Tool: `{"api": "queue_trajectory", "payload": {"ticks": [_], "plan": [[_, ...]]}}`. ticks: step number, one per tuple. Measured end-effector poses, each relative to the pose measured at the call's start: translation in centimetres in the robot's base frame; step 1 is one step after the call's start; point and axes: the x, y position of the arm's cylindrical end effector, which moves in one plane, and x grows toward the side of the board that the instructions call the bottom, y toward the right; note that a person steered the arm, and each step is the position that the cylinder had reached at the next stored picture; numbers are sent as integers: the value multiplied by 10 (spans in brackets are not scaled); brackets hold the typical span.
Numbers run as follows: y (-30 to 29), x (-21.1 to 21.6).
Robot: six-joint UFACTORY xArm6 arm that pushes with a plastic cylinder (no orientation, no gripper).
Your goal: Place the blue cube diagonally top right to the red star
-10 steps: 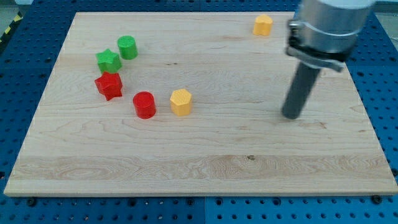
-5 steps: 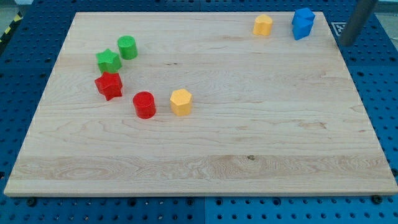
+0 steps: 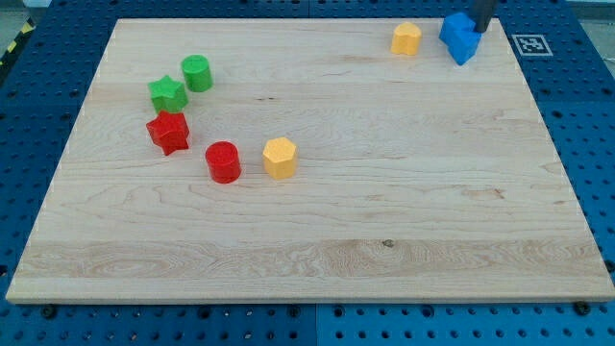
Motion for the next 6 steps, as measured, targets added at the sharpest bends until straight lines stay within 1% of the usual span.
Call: {"api": "queue_trajectory", "payload": {"ticks": [2,3,4,5,6], "plan": [[-32,7],[-60,26],[-97,49],[-143,61],[-191,62]]}}
